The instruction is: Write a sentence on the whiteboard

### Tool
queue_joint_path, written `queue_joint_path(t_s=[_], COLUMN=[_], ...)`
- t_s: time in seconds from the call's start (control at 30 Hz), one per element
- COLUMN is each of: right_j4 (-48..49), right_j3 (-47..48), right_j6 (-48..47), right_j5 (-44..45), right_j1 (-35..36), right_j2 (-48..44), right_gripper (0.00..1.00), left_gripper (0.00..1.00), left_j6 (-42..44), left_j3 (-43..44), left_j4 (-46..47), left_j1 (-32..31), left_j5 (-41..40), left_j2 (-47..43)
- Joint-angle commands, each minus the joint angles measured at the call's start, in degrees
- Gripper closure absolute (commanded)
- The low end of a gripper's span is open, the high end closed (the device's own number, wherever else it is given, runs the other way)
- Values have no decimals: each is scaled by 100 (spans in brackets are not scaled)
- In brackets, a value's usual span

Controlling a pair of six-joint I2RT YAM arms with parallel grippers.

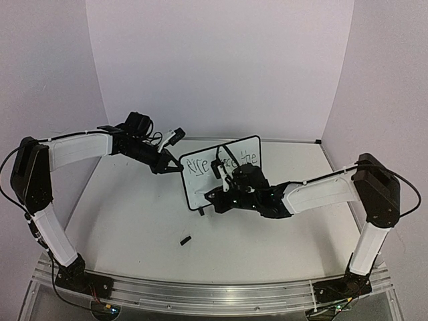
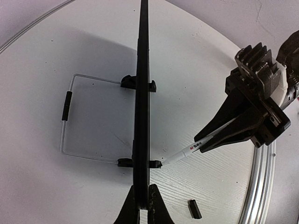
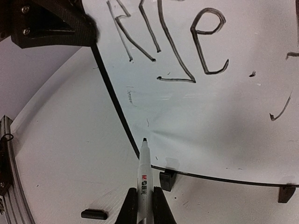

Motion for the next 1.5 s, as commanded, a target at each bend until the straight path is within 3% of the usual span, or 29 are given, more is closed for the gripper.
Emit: queue_joint_path(t_s=[0.0, 0.83, 1.47], right_j4=[75, -222, -313], right_j3=[266, 464, 639], right_j6=[81, -31, -322], right_j5=[344, 290, 842], right_j1=[8, -9, -45], right_j2=[146, 603, -62], right_gripper=[100, 100, 100], left_gripper=[100, 100, 100], left_j6=[201, 210, 217], left_j3=[-81, -76, -82], left_j4=[-718, -718, -718], left_j1=[-142, -141, -141], left_j5=[-394, -402, -411], left_j2=[226, 242, 224])
